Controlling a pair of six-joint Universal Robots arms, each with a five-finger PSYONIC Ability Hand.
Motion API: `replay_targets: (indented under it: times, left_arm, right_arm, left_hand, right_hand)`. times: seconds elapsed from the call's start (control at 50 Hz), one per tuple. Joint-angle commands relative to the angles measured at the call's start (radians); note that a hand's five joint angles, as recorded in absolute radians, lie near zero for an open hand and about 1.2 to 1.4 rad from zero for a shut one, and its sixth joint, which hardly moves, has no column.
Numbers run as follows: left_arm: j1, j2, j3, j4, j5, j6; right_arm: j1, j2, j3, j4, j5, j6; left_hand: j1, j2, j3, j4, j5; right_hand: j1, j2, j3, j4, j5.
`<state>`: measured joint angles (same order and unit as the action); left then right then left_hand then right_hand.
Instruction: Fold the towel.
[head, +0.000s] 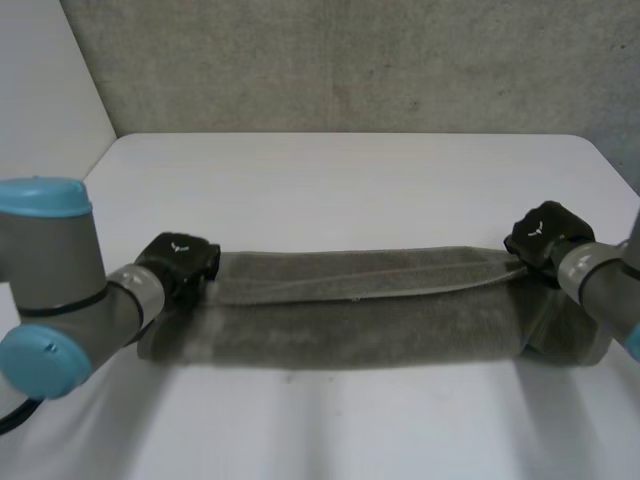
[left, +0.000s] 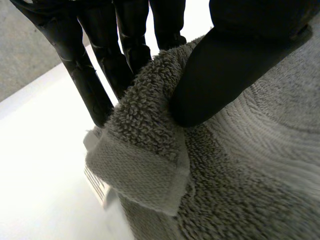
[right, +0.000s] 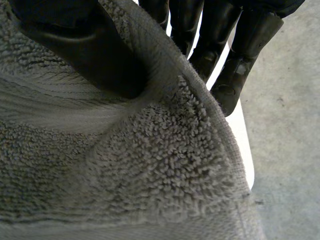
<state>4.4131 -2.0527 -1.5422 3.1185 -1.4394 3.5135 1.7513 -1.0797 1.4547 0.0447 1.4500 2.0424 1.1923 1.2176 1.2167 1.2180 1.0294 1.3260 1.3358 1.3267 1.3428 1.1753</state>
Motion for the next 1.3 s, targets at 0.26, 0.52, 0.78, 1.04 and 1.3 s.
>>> replay_targets:
  times: [0.26, 0.52, 0.78, 1.04, 1.3]
  left_arm:
    - [-0.006, -0.142, 0.225, -0.005, -0.093, -0.021]
    - [-0.006, -0.149, 0.244, -0.006, -0.096, -0.021]
    - [-0.007, -0.156, 0.249, -0.006, -0.096, -0.018]
    - [-0.007, -0.011, 0.246, -0.029, -0.095, -0.031]
    - [-0.004, 0.267, 0.030, -0.034, -0.076, -0.031]
  right_arm:
    - [0.028, 0.165, -0.163, -0.072, 0.043, 0.010]
    - [0.048, 0.201, -0.188, -0.075, 0.041, 0.012]
    - [0.053, 0.224, -0.215, -0.080, 0.043, 0.018]
    - [0.042, 0.075, -0.264, -0.094, 0.041, 0.335]
    - [0.030, -0.178, -0.073, -0.065, 0.035, 0.412]
  left_hand:
    - [0.204, 0.179, 0.180, 0.178, 0.192]
    - [0.204, 0.179, 0.180, 0.178, 0.192]
    - [-0.999, -1.024, -1.023, -1.024, -1.010]
    - [-1.002, -1.028, -1.027, -1.028, -1.014]
    - [-0.958, -0.984, -0.983, -0.984, -0.970]
  right_hand:
    - [0.070, 0.060, 0.070, 0.054, 0.046]
    - [0.070, 0.060, 0.070, 0.054, 0.046]
    - [-1.151, -1.161, -1.152, -1.168, -1.175]
    - [-1.151, -1.161, -1.152, -1.168, -1.175]
    - [-1.151, -1.161, -1.152, -1.168, -1.175]
